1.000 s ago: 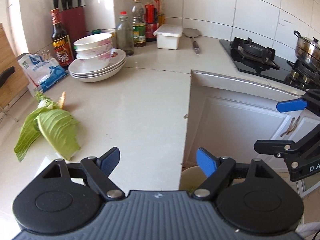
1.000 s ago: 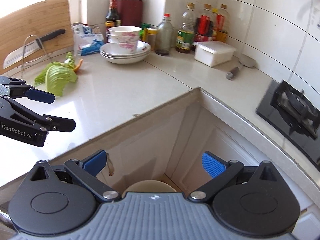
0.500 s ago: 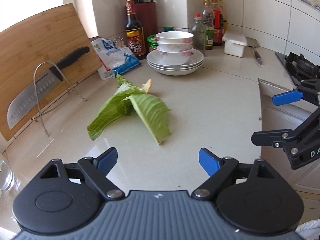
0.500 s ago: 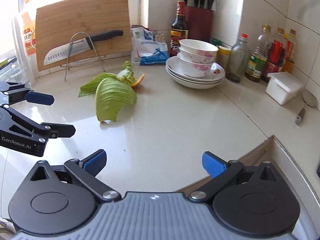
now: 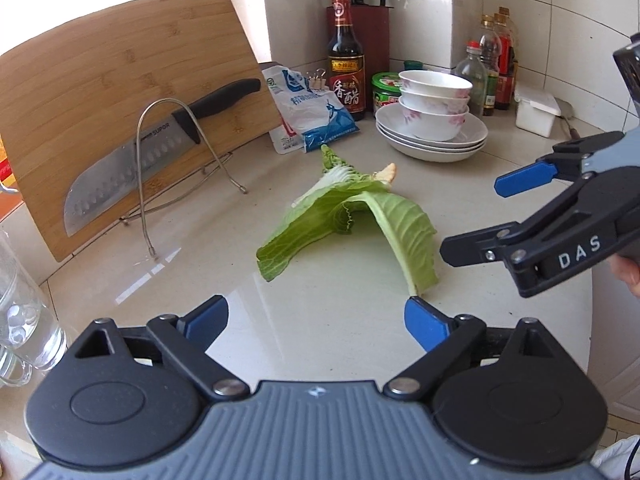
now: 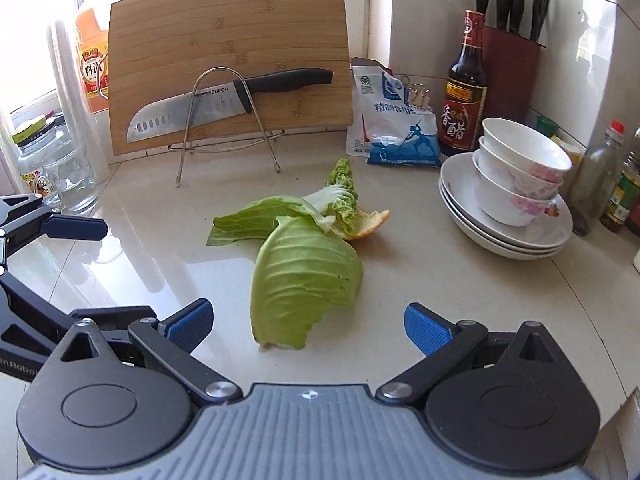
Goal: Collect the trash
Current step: 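Grasp a green cabbage leaf with the right tool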
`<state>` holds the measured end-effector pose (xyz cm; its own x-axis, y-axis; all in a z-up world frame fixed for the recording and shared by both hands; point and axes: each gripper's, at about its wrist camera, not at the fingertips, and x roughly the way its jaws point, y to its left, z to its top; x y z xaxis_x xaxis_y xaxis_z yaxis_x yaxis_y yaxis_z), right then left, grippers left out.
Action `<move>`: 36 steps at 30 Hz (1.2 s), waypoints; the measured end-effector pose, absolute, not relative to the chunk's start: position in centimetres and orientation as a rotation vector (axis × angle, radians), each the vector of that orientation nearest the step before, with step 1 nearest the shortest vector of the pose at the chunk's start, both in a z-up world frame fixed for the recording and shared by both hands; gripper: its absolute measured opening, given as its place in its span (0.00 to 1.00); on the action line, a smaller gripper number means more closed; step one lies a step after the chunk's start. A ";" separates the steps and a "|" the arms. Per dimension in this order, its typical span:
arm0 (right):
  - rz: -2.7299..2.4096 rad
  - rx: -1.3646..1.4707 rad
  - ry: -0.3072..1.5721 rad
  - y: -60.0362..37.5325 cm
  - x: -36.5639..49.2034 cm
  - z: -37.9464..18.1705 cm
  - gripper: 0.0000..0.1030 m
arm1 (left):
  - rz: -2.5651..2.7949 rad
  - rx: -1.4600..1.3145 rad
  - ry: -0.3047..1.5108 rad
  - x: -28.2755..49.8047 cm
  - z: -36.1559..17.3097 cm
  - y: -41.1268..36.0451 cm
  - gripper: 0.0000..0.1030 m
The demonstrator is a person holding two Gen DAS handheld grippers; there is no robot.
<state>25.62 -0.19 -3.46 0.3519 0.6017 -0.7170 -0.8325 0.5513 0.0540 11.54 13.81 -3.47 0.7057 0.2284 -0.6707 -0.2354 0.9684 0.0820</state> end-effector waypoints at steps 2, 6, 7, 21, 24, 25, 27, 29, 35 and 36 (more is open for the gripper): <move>0.963 -0.356 0.768 1.0 26.5 -3.9 1.00 | 0.262 -0.028 0.749 11.6 -3.7 14.4 0.92; 0.991 -0.369 0.792 3.0 28.0 -4.7 1.00 | 0.279 -0.054 0.755 11.8 -4.0 15.3 0.92; 0.999 -0.370 0.798 3.4 28.3 -4.9 0.99 | 0.279 -0.060 0.755 11.9 -4.1 15.6 0.92; 1.020 -0.356 0.895 5.7 30.9 -7.3 0.67 | 0.279 -0.078 0.762 12.9 -4.5 16.9 0.92; 1.028 -0.359 0.890 5.6 30.5 -7.1 0.61 | 0.274 -0.072 0.767 13.1 -4.6 17.0 0.92; 1.033 -0.366 0.885 5.6 30.2 -7.0 0.58 | 0.272 -0.069 0.769 13.1 -4.6 17.0 0.92; 1.029 -0.393 0.865 5.5 29.6 -6.8 0.55 | 0.268 -0.063 0.769 13.2 -4.6 17.0 0.92; 1.027 -0.422 0.844 5.4 29.1 -6.5 0.52 | 0.263 -0.054 0.770 13.3 -4.6 17.0 0.92; 1.021 -0.464 0.813 4.1 27.8 -5.4 0.50 | 0.243 -0.017 0.778 13.7 -4.7 16.9 0.92; 1.019 -0.471 0.812 3.8 27.6 -5.3 0.50 | 0.237 -0.010 0.780 13.8 -4.7 16.9 0.92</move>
